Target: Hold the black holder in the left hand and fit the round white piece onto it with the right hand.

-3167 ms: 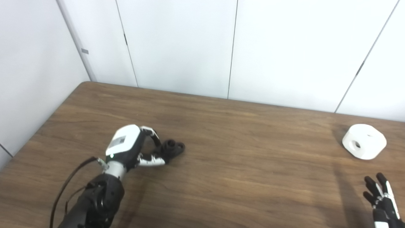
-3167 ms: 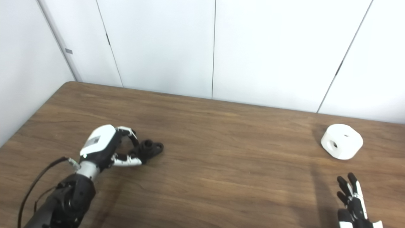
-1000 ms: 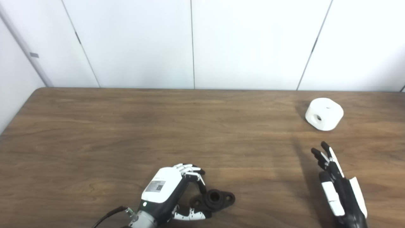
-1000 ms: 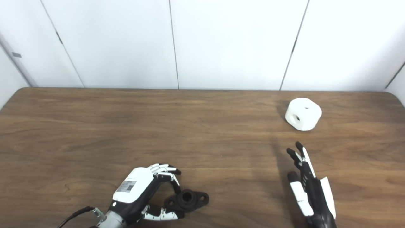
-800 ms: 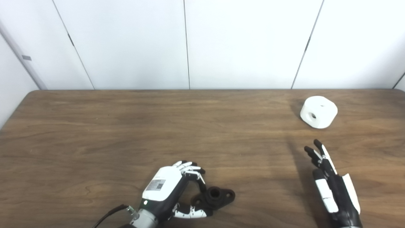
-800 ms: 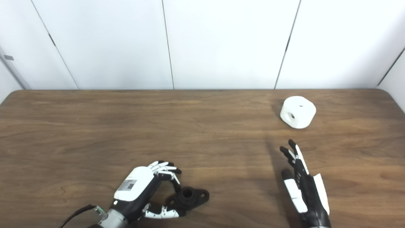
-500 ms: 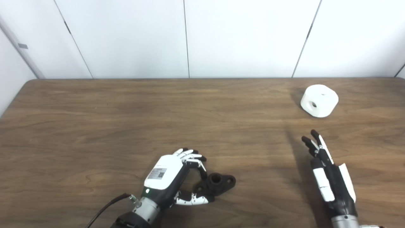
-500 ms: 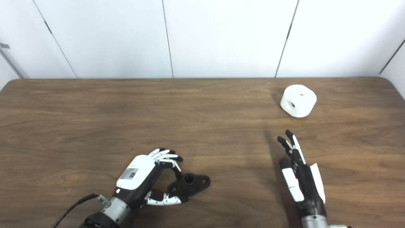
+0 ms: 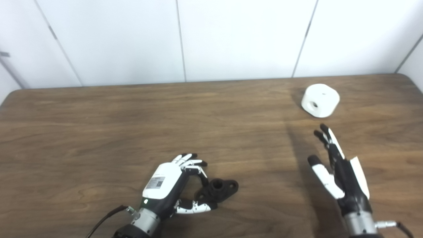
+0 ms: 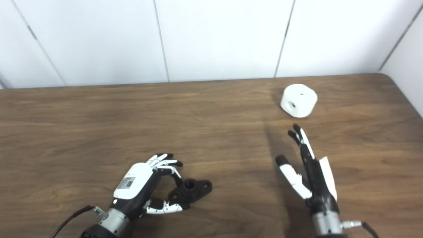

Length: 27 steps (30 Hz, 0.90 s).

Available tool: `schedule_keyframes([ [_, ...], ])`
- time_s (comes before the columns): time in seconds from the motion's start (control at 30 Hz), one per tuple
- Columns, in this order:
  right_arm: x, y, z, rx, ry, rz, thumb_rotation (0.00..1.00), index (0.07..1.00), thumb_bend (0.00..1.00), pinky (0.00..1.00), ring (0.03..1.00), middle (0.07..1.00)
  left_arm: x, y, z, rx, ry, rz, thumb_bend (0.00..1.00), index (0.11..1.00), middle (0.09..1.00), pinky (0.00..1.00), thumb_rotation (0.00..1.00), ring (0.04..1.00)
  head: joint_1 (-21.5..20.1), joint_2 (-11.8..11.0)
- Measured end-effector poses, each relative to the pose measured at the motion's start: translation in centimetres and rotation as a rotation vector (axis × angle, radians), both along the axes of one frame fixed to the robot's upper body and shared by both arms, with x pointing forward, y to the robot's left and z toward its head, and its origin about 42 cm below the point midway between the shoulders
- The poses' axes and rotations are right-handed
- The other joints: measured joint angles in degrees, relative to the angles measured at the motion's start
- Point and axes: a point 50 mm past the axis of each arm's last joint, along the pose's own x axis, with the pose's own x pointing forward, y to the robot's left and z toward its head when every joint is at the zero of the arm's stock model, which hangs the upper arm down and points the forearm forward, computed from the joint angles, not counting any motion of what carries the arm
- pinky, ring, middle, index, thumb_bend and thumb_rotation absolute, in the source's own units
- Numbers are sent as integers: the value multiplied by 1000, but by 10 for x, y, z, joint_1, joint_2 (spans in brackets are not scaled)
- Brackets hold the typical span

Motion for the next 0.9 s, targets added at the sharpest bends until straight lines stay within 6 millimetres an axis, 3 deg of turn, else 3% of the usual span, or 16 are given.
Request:
schedule_keyframes([
  [0.1,9,-6,14,-26,-34,-29,782,875,600,883,909,900,1,1,1,6,-1,-5,519,488,821,916,49,910,-28,0],
  [0.3,21,-16,41,-86,-59,-81,713,869,621,942,950,933,3,3,2,19,-9,-20,519,488,821,908,49,901,-65,-3],
  [0.37,25,-21,46,-110,-50,-99,698,878,616,866,953,948,4,4,3,21,-7,-23,519,488,821,912,48,904,-72,-5],
  [0.47,31,-24,52,-151,-48,-125,677,890,641,875,975,971,4,6,3,16,-5,-23,519,488,820,909,48,901,-86,-13],
  [0.53,36,-23,56,-181,-37,-138,610,906,661,913,991,979,4,8,3,16,-5,-25,519,488,818,901,48,896,-87,-17],
  [0.77,65,-24,78,-305,6,-118,451,933,761,926,1000,998,7,12,4,3,-1,-31,518,488,814,900,47,896,-112,-30],
  [0.9,89,-27,84,-358,48,-123,469,941,779,889,1000,1000,7,15,4,1,-3,-43,518,488,811,895,46,892,-120,-42],
])
